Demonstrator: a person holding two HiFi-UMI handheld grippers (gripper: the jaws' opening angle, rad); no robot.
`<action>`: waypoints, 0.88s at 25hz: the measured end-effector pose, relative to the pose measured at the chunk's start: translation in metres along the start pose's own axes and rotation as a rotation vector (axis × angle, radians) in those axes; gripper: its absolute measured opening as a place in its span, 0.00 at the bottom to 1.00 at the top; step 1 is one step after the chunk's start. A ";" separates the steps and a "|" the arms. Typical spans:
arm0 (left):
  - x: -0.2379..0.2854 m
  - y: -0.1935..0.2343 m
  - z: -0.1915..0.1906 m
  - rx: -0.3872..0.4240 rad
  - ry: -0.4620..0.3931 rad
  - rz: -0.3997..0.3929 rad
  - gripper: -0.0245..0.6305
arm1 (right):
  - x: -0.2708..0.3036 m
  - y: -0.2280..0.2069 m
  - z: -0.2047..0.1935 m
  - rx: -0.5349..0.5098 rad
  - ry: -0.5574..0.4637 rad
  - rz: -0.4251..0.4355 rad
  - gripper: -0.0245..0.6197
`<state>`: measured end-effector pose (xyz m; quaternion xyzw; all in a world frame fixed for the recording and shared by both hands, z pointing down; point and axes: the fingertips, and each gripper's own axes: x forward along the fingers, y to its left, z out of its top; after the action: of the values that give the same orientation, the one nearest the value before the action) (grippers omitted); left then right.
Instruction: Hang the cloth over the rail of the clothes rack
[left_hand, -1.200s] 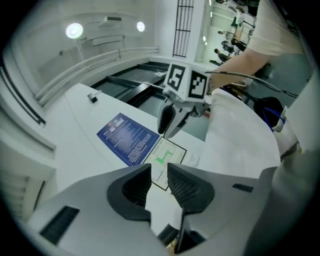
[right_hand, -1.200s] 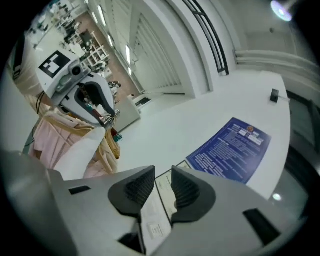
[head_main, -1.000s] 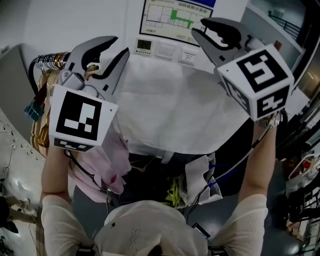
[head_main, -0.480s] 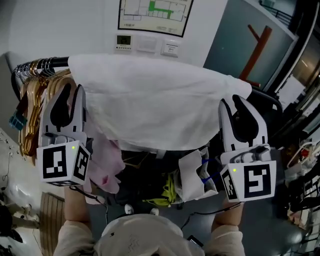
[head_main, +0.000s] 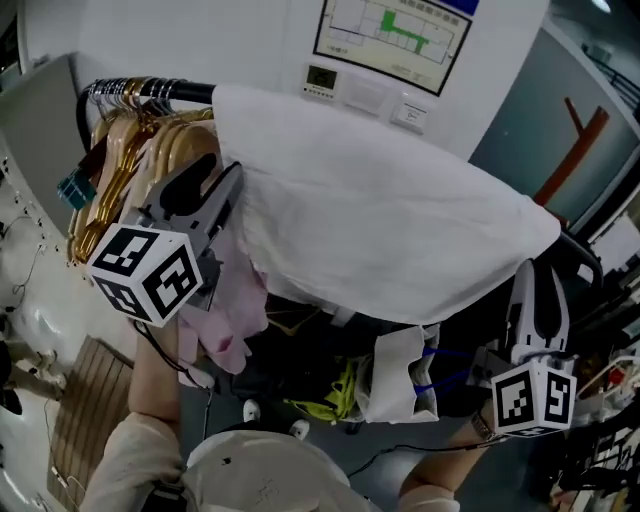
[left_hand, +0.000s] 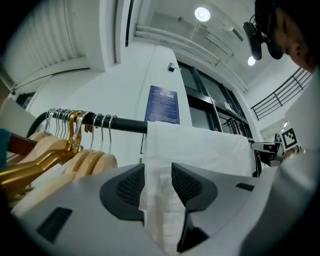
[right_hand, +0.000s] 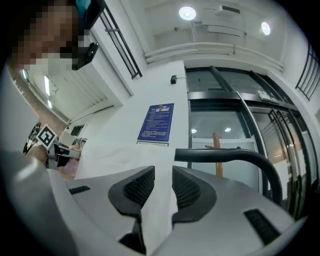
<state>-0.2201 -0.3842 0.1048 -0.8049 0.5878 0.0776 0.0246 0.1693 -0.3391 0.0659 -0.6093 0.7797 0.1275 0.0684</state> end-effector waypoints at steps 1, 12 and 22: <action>-0.002 0.005 0.002 -0.011 -0.006 0.002 0.27 | 0.001 0.000 -0.001 0.021 0.004 0.012 0.19; 0.012 0.002 0.007 0.098 -0.010 0.004 0.27 | 0.018 0.020 -0.011 0.060 0.037 0.148 0.19; 0.006 0.012 0.037 0.153 -0.092 0.080 0.06 | 0.006 0.035 0.010 0.022 -0.019 0.127 0.07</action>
<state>-0.2332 -0.3888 0.0680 -0.7720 0.6221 0.0703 0.1099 0.1335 -0.3343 0.0591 -0.5564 0.8175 0.1288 0.0741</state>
